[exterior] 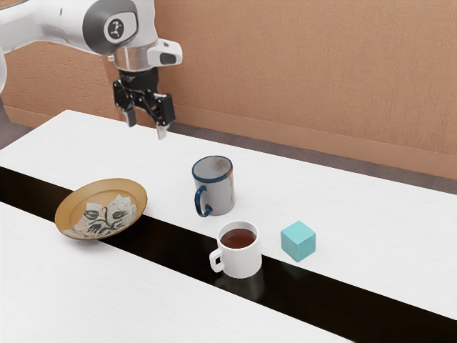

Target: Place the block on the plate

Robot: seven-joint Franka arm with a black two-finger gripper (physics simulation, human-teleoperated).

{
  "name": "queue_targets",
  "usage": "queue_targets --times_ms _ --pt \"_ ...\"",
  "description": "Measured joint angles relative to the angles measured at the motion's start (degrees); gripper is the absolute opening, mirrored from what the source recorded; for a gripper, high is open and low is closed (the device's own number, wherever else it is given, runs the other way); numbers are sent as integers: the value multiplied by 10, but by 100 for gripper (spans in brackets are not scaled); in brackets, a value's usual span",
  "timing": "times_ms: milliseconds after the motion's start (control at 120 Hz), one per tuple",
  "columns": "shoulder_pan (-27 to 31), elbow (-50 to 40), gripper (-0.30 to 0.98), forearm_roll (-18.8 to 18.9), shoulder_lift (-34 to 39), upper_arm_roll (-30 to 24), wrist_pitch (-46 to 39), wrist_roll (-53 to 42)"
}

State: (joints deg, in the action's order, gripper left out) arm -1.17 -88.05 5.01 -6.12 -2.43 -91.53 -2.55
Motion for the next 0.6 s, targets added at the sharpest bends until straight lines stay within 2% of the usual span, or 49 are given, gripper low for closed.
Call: queue_targets --times_ms 150,333,400,492,600 --pt "-2 2 69 2 -4 -12 3 -9" --pt "-6 4 69 -7 -62 -25 -34 -31" --pt "-7 5 69 -13 -75 -59 -51 -41" --pt "-22 27 69 -18 -126 -90 -80 -53" --pt "-54 58 69 -20 -191 -103 -102 -70"
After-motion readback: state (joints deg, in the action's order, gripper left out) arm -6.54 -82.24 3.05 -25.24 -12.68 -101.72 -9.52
